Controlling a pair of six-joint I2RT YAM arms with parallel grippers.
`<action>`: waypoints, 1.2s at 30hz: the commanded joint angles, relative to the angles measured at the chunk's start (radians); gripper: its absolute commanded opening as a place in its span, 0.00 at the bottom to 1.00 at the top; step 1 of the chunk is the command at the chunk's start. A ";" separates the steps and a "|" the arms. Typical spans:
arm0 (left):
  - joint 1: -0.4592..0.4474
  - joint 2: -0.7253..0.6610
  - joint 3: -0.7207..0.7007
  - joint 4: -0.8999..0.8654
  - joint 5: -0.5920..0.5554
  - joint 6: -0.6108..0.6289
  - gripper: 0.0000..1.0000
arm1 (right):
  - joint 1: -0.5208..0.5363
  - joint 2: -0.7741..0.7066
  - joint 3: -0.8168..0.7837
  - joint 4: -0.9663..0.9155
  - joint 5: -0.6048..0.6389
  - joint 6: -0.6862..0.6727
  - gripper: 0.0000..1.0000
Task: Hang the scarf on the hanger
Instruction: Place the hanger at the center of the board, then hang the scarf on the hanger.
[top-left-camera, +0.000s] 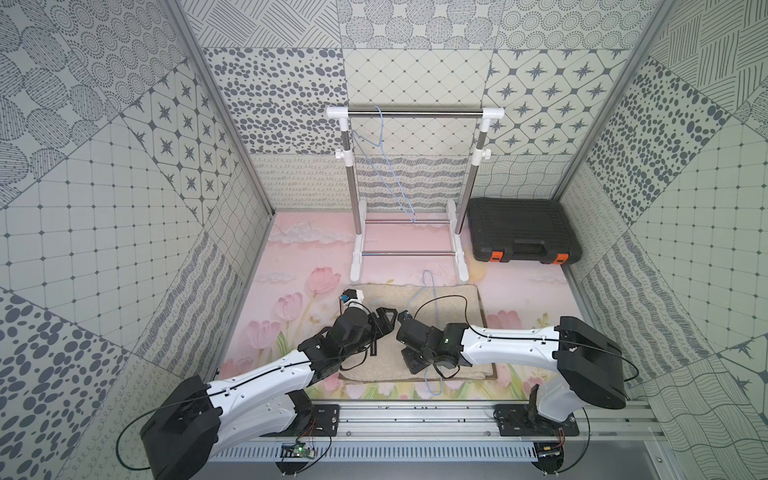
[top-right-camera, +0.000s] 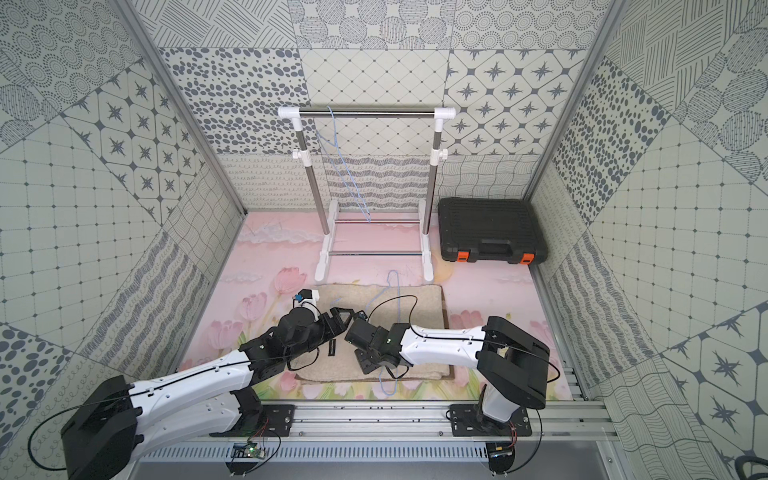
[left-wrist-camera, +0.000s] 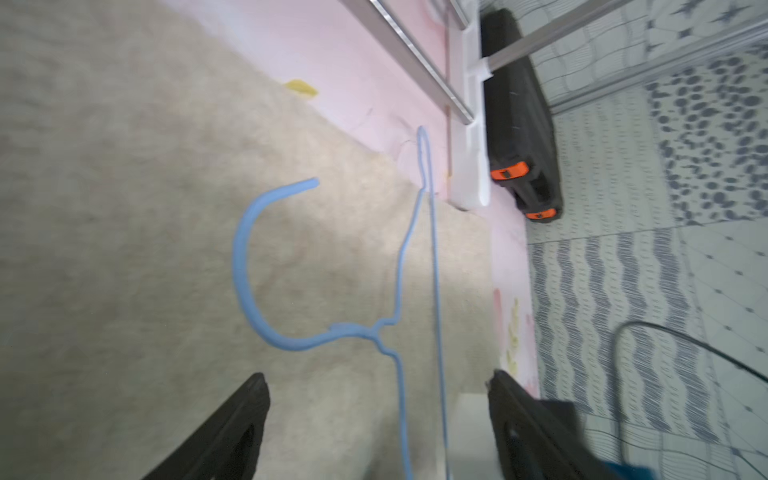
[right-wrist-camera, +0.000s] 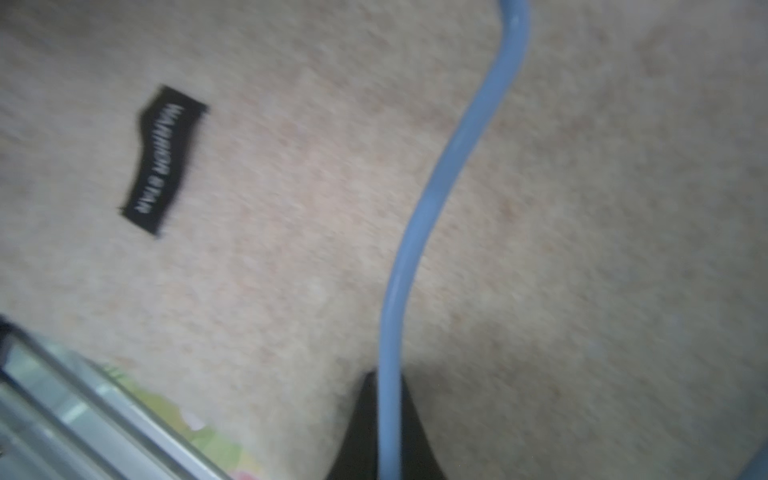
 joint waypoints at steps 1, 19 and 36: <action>-0.003 -0.025 -0.009 -0.215 -0.170 -0.033 0.86 | 0.010 -0.071 0.013 0.122 -0.029 -0.035 0.83; -0.003 -0.060 0.149 -0.277 -0.174 0.046 0.85 | -0.615 -0.309 -0.173 -0.187 0.037 0.037 0.78; -0.003 -0.012 0.148 -0.261 -0.157 0.004 0.84 | -0.673 -0.309 -0.280 -0.106 -0.048 0.045 0.46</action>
